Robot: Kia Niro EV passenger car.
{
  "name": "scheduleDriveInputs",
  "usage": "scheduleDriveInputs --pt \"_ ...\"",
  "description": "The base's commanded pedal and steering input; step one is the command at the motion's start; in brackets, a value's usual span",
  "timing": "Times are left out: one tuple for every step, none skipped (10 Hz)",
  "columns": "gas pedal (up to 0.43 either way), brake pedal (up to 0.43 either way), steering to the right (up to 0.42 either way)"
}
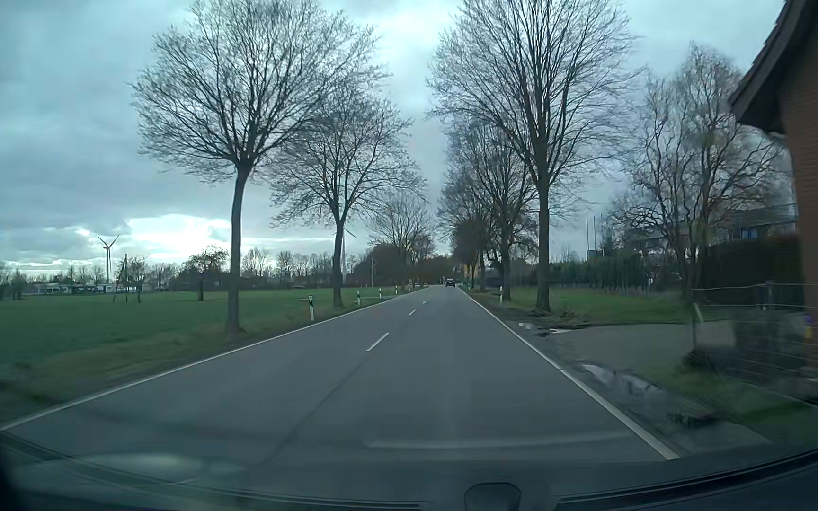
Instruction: Follow the waypoints while adhering to traffic rules and regulations
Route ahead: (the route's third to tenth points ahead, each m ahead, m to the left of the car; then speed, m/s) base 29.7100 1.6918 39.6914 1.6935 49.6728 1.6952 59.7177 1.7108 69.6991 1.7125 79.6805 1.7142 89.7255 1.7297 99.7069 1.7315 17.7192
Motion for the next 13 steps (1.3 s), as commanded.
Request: scheduleDriveInputs --pt "0.157 0.000 0.003" --pt "0.157 0.000 0.003" --pt "0.157 0.000 0.003" --pt "0.157 0.000 0.003" --pt "0.157 0.000 0.003" --pt "0.157 0.000 0.003" --pt "0.157 0.000 0.003" --pt "0.157 0.000 0.003" --pt "0.157 0.000 0.003" --pt "0.157 0.000 0.003" --pt "0.157 0.000 0.003" --pt "0.157 0.000 0.003" --pt "0.157 0.000 0.003"
